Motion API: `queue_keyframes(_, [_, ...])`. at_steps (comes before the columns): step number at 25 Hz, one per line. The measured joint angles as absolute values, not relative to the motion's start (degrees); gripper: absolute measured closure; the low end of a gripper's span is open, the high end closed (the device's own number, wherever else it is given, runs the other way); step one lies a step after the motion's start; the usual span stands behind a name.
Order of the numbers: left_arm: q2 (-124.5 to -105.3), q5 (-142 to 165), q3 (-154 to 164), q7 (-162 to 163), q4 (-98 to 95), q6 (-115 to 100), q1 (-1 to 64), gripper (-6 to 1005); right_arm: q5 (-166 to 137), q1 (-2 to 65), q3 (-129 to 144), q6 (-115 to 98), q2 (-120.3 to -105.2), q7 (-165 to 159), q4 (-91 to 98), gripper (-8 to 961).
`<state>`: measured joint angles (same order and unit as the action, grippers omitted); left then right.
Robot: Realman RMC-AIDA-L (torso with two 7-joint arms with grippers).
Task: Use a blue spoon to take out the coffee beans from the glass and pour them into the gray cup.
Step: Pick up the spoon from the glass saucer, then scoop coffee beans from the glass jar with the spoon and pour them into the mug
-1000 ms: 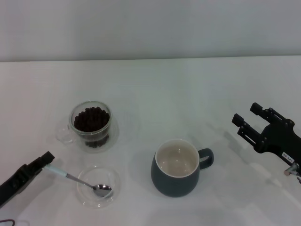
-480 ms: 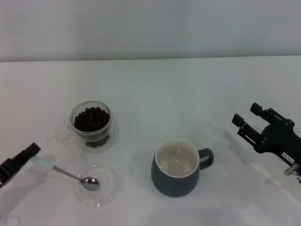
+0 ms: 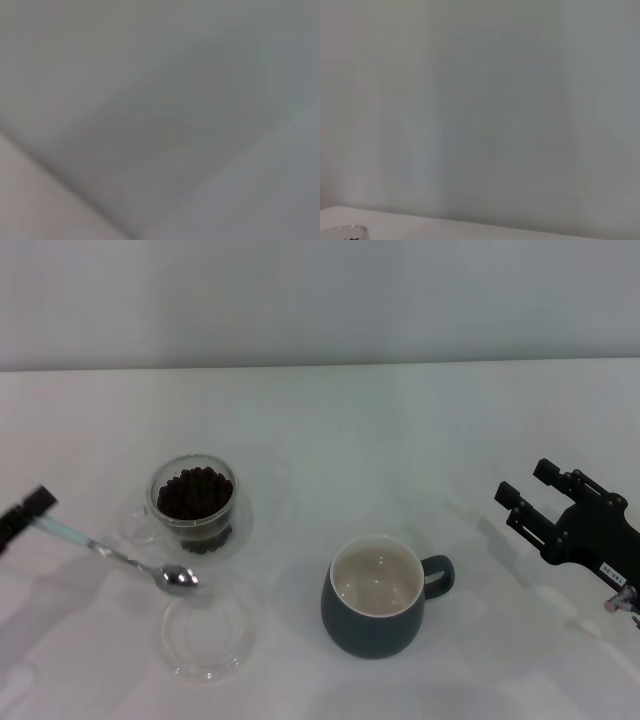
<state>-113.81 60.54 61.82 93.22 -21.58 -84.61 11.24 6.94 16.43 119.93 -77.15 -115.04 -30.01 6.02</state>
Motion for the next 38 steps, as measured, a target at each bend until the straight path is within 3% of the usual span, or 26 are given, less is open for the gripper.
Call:
queue_keyframes(18, [-107.01,64.0,54.4,96.9,-29.9,-86.0,13.1,867,6.8,17.1,120.1,-76.3,-115.05,-29.6,7.7,289])
queue_keyframes(26, [-106.59,71.0,54.3,98.4,-29.5,-80.9,18.8,867,6.8,17.8,120.2,-73.8,-115.12,-28.9,8.2,289])
queue_keyframes(38, [-107.85,76.7,54.5,98.0,-29.4,-73.6,26.5,866,6.8,18.3,120.2,-72.6,-115.22,-28.9,8.3,289])
